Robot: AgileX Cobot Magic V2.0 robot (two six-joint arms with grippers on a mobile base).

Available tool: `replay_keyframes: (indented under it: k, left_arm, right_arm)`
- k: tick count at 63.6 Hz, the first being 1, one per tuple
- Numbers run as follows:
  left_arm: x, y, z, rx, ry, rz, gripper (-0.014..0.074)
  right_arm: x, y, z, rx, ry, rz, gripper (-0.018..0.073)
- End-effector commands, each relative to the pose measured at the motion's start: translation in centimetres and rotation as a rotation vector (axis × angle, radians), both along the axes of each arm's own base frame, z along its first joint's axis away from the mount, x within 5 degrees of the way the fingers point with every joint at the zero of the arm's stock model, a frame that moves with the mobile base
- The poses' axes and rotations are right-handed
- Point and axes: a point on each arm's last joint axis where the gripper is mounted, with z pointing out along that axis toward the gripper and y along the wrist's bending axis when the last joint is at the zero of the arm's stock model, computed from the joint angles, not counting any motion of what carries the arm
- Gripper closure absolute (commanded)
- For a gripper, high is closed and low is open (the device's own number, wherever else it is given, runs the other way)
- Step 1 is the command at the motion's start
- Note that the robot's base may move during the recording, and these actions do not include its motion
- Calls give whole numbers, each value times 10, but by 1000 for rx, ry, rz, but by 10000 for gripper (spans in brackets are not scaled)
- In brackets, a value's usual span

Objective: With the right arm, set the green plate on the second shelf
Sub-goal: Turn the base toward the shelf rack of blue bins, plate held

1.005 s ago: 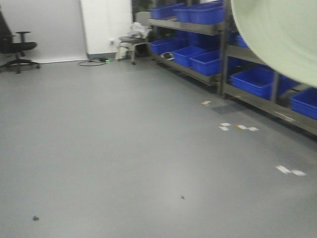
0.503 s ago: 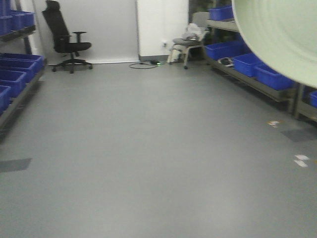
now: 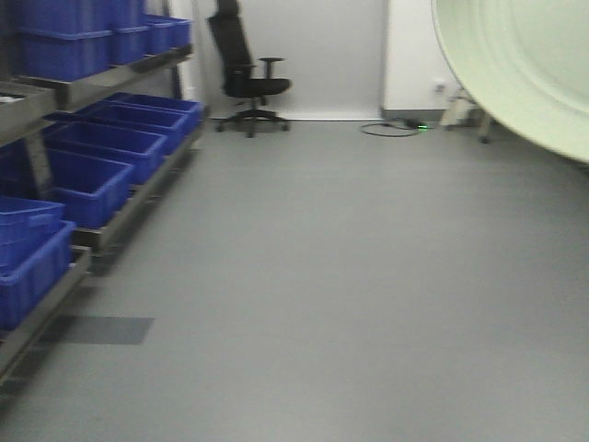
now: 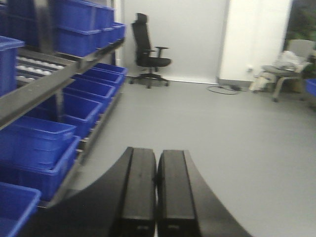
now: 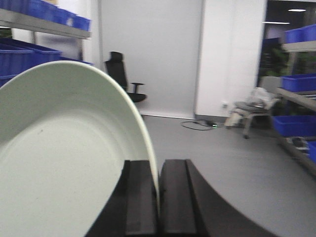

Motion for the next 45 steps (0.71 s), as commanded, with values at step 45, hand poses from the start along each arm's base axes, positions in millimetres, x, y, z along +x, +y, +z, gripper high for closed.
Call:
replay_keyframes:
  k: [45]
  left_arm:
    - [0,0,-6,-10,-56,-4,465]
  right_arm:
    - [-4,-3,19,20,-130,-29,529]
